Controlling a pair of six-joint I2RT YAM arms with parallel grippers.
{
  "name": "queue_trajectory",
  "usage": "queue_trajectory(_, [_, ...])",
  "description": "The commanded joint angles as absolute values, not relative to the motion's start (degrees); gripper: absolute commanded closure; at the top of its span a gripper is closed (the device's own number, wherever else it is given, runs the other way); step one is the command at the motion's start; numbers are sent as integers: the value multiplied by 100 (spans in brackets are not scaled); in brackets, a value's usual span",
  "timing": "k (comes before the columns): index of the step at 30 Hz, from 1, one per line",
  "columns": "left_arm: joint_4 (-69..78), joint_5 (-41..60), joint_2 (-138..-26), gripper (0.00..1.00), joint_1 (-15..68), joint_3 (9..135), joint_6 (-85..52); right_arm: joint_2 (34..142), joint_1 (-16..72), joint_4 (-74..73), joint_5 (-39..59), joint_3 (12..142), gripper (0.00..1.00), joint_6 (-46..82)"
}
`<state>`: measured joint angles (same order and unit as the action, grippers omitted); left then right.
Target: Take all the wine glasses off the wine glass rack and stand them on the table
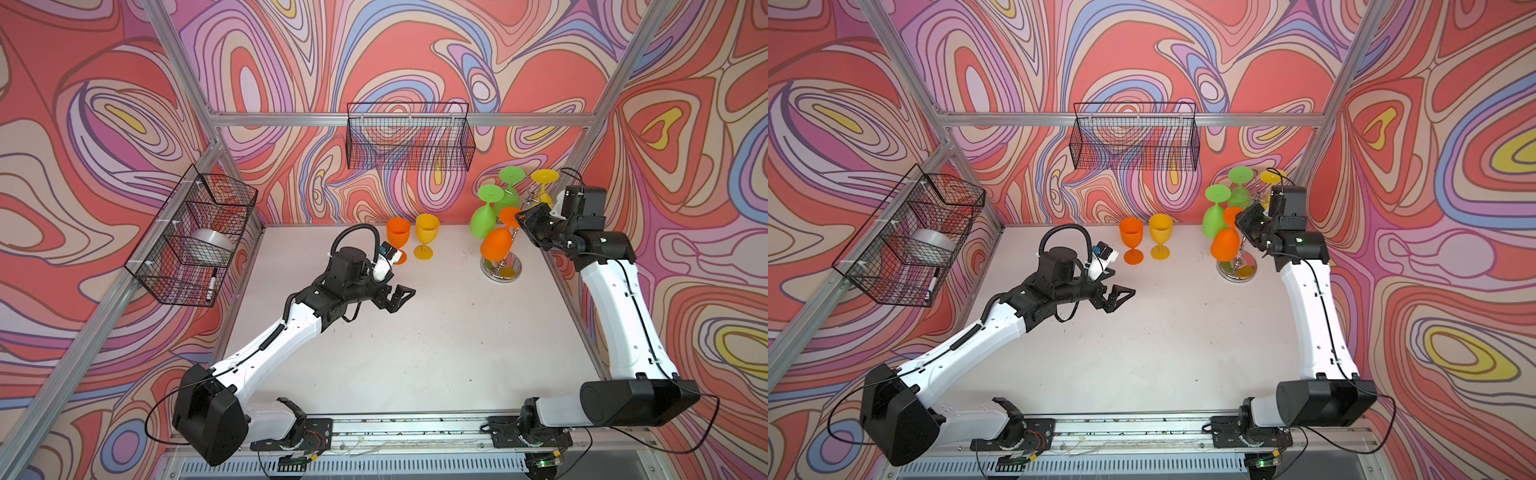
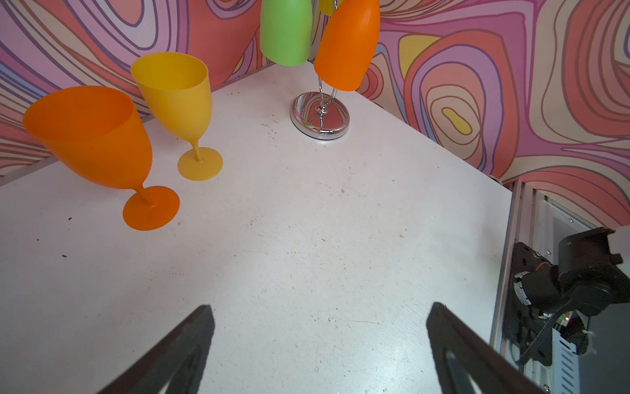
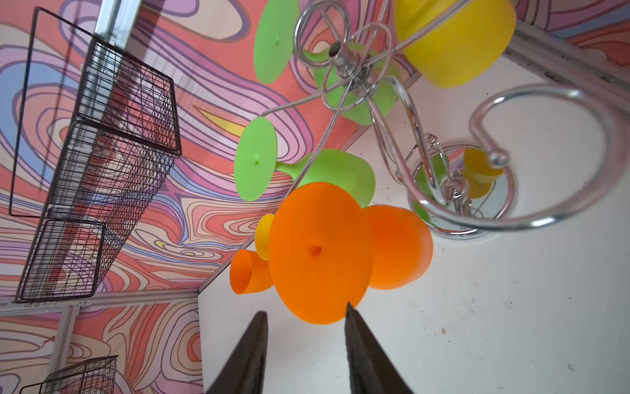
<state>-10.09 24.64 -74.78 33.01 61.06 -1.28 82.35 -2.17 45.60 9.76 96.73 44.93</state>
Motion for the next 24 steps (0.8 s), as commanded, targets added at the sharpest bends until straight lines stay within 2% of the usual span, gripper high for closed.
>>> queue_trajectory(1, [-1047,2509,-7436,3,3337,6224,-81,8397,-237,4364,1124,9782,60,4486])
queue_trajectory(24, [-1121,2436,-7400,2,3340,6231,-15,8729,-920,4187,-817,10128,60,3283])
